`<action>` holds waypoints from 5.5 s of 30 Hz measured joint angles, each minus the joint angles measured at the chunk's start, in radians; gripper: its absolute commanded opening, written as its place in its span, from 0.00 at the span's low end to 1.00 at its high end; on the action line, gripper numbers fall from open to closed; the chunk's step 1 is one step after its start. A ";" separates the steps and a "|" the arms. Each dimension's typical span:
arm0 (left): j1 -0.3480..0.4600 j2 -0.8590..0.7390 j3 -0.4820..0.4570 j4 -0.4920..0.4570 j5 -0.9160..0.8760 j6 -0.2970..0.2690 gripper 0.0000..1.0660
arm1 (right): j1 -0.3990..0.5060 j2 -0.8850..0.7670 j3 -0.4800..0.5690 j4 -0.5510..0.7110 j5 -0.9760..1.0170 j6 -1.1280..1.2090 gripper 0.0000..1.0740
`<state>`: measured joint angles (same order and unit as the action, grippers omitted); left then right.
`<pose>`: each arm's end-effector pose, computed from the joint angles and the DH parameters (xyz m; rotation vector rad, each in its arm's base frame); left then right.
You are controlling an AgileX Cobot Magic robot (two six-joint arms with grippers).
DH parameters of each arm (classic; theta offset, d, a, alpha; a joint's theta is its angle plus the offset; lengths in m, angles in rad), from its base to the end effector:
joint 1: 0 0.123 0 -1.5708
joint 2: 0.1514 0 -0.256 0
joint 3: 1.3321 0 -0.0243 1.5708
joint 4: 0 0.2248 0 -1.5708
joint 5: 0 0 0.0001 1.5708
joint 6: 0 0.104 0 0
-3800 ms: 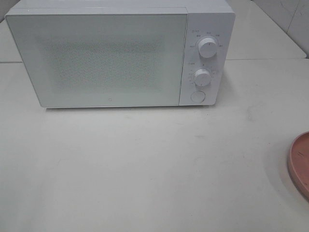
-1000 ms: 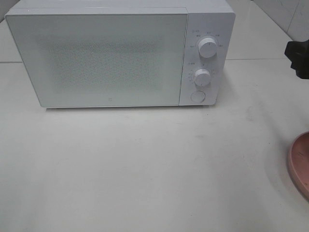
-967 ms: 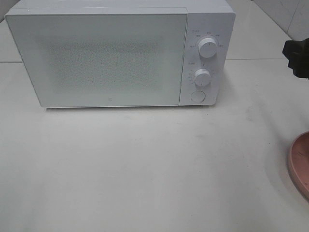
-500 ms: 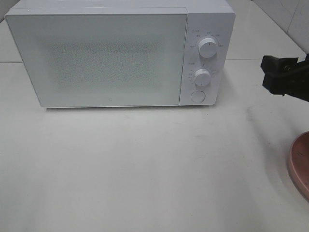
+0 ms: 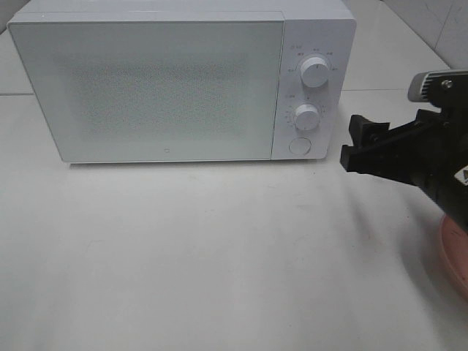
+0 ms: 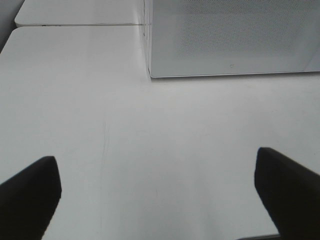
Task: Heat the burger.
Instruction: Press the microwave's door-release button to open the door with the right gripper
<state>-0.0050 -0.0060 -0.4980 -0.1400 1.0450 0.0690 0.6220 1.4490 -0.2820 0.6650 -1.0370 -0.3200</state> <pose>0.0127 -0.0126 0.2606 0.0801 2.0174 -0.1264 0.2127 0.0845 0.1786 -0.0670 1.6991 0.0258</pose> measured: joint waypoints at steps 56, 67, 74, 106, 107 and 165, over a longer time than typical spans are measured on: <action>0.000 0.000 0.000 0.001 0.000 0.000 0.97 | 0.237 0.184 -0.001 0.171 -0.065 1.565 0.38; 0.000 0.000 0.000 0.001 0.000 0.000 0.97 | 0.237 0.184 -0.001 0.193 0.029 1.704 0.00; 0.000 0.000 0.000 0.001 0.000 0.000 0.97 | 0.208 0.210 -0.021 0.173 0.072 1.703 0.00; 0.000 0.000 0.000 0.001 0.000 0.000 0.97 | -0.030 0.469 -0.345 -0.077 0.181 1.714 0.00; 0.000 0.000 0.000 0.001 0.000 0.000 0.97 | -0.046 0.483 -0.363 -0.077 0.186 1.714 0.01; 0.000 0.000 0.000 0.001 0.000 0.000 0.97 | -0.120 0.704 -0.654 -0.011 0.267 1.647 0.01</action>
<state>-0.0050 -0.0060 -0.4980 -0.1390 1.0450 0.0690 0.5020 2.1530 -0.9360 0.6540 -0.7700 1.3270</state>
